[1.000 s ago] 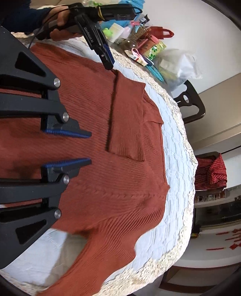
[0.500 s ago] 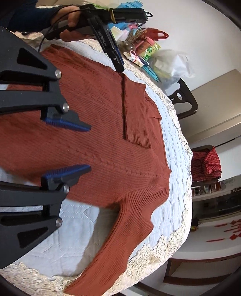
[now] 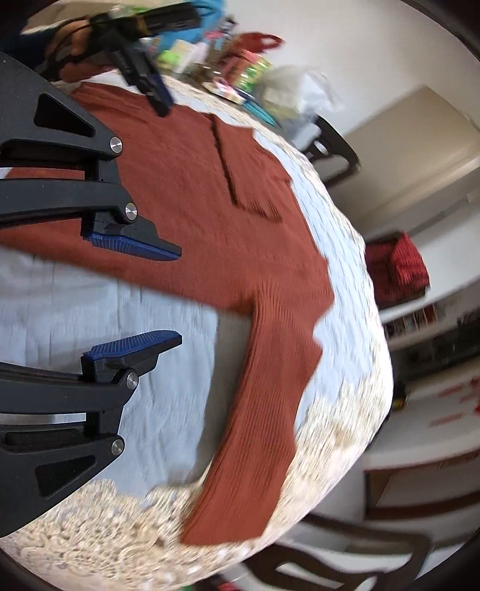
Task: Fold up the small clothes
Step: 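Grasp the other sleeve with the right gripper and fold it across the body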
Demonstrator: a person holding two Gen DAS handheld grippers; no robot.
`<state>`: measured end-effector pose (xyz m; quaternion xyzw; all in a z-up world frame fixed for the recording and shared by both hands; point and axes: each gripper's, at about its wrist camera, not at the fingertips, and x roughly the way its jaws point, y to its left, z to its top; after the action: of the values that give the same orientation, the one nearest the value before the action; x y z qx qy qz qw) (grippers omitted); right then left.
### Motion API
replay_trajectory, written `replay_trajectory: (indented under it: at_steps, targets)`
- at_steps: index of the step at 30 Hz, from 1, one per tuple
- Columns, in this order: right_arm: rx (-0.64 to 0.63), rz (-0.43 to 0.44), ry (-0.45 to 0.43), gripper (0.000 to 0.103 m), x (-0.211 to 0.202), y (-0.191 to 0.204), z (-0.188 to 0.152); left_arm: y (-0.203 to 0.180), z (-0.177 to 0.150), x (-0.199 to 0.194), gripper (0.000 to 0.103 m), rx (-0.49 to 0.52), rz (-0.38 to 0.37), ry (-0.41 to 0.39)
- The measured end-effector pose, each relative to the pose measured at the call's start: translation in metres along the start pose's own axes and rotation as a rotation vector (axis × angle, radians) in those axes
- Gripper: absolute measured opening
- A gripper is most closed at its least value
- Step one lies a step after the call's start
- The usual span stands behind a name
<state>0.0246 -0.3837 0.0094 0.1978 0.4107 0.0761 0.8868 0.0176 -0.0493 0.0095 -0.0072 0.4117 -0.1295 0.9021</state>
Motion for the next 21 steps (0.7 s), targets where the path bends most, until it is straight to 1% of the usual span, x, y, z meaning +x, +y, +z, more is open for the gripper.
replay_trajectory:
  at_steps: [4, 9, 13, 16, 19, 21]
  targets:
    - [0.117, -0.027, -0.012, 0.040, 0.002, -0.029, 0.003, -0.006, 0.006, 0.001, 0.058, 0.006, -0.012, -0.020]
    - [0.244, 0.005, -0.054, 0.040, 0.004, -0.054, 0.015, -0.012, 0.009, 0.011, 0.058, 0.005, -0.020, -0.020]
    - [0.341, 0.007, -0.110, 0.040, 0.003, -0.072, 0.024, -0.009, 0.005, 0.020, 0.058, -0.014, -0.018, 0.000]
    - [0.402, 0.006, -0.141, 0.040, 0.003, -0.082, 0.028, -0.009, 0.000, 0.021, 0.059, -0.013, -0.020, -0.007]
    - [0.442, -0.026, -0.170, 0.040, 0.004, -0.086, 0.034, -0.008, 0.000, 0.021, 0.061, -0.016, -0.028, -0.010]
    - [0.452, -0.031, -0.178, 0.036, 0.006, -0.089, 0.039, -0.008, -0.001, 0.021, 0.063, -0.018, -0.034, -0.011]
